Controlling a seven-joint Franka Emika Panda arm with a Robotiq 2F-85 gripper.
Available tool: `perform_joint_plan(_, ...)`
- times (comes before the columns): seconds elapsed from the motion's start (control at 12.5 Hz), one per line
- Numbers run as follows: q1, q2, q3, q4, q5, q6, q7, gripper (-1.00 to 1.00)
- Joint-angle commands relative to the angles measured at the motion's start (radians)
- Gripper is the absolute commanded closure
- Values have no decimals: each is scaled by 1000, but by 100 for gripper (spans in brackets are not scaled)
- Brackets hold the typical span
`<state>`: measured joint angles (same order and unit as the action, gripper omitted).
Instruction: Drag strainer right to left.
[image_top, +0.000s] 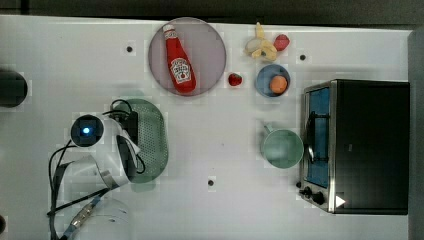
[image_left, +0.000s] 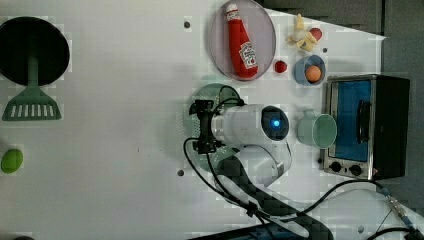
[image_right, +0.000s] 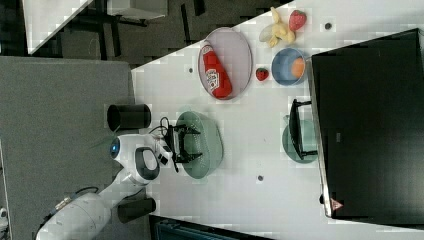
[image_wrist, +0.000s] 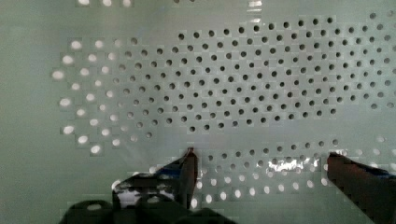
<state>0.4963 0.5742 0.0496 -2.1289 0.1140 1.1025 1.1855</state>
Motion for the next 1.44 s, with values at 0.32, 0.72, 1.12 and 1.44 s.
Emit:
perform_joint_plan(0.32, 101, 41, 20, 118, -3, -46, 124, -100)
perform_joint_plan(0.72, 138, 84, 20, 189, -2, -60, 154, -100)
perform_joint_plan(1.12, 168, 96, 20, 213, -2, -63, 157, -100)
perform_joint_plan(1.44, 173, 101, 20, 235, -2, -57, 219, -100)
